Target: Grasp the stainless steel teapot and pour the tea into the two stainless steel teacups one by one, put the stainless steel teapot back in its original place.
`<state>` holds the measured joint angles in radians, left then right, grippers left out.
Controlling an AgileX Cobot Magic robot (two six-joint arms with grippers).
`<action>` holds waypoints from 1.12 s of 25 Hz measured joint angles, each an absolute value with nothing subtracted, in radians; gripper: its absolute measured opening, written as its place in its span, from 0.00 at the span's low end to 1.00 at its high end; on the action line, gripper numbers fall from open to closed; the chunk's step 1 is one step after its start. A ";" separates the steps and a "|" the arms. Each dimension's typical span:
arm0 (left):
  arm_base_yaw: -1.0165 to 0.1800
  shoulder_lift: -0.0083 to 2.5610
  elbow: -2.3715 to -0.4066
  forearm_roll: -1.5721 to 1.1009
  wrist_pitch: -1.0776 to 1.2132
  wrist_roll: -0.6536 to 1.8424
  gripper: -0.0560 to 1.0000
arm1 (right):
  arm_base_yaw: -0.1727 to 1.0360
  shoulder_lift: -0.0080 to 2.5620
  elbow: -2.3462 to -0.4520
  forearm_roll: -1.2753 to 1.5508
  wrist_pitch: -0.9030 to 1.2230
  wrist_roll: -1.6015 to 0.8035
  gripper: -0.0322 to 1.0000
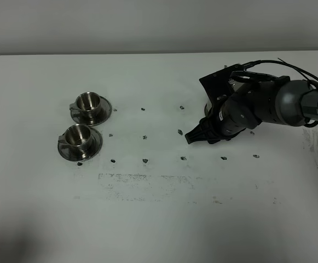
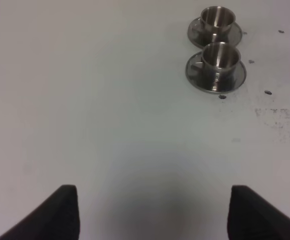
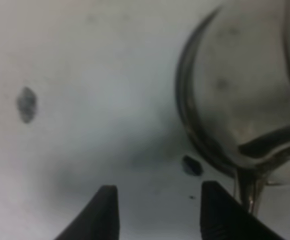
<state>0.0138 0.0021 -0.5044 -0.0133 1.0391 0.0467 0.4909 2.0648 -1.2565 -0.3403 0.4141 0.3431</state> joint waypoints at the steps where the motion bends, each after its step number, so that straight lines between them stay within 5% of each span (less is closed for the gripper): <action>1: 0.014 0.002 -0.504 -0.013 1.039 0.047 0.63 | 0.491 2.065 -1.256 -0.359 0.422 0.364 0.41; 12: 0.014 0.002 -0.504 -0.013 1.039 0.047 0.63 | 0.493 2.058 -1.256 -0.461 0.490 0.450 0.41; 28: 0.014 0.002 -0.504 -0.013 1.039 0.047 0.63 | 0.511 1.786 -1.344 -0.188 0.724 0.240 0.41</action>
